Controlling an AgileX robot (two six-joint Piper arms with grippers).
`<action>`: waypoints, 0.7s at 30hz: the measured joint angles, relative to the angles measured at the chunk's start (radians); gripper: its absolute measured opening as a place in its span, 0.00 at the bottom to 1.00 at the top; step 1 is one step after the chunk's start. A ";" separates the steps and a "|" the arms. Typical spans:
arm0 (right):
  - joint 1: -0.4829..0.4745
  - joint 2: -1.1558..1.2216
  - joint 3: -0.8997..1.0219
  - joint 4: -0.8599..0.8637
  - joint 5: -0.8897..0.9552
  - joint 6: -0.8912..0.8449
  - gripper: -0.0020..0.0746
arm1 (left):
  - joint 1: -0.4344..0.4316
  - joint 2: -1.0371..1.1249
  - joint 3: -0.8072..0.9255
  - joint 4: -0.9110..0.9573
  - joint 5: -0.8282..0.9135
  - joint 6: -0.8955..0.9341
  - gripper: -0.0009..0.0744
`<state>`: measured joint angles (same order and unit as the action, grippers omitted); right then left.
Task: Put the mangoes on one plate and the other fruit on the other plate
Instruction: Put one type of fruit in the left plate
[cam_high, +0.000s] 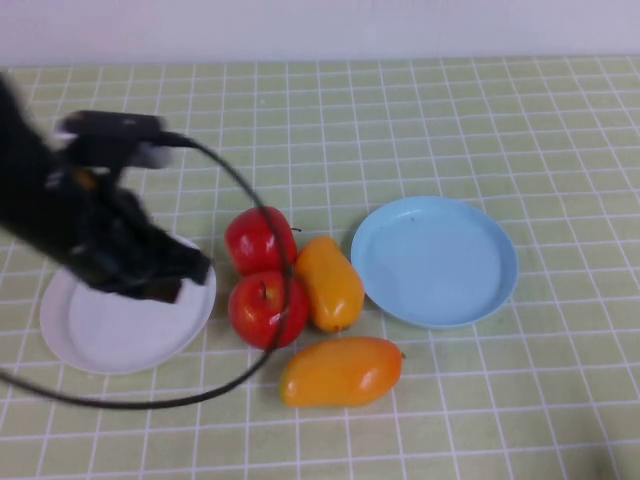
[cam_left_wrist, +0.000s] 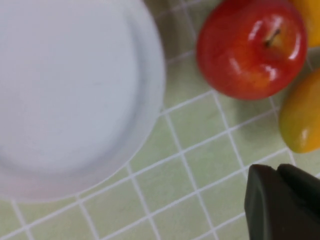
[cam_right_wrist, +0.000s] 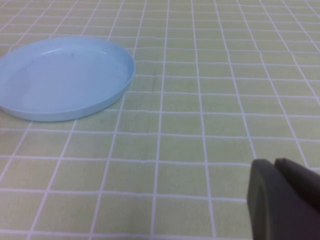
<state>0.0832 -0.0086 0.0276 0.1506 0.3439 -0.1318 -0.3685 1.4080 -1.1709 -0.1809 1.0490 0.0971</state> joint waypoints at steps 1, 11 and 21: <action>0.000 0.000 0.000 0.000 0.000 0.000 0.01 | -0.032 0.033 -0.040 0.011 0.024 -0.005 0.01; 0.000 0.000 0.000 0.000 0.000 0.000 0.01 | -0.183 0.219 -0.239 0.023 0.118 -0.006 0.17; 0.000 0.000 0.000 0.000 0.000 0.000 0.01 | -0.183 0.275 -0.241 0.052 0.070 0.029 0.90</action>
<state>0.0832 -0.0086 0.0276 0.1506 0.3439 -0.1318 -0.5511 1.6834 -1.4117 -0.1286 1.1193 0.1261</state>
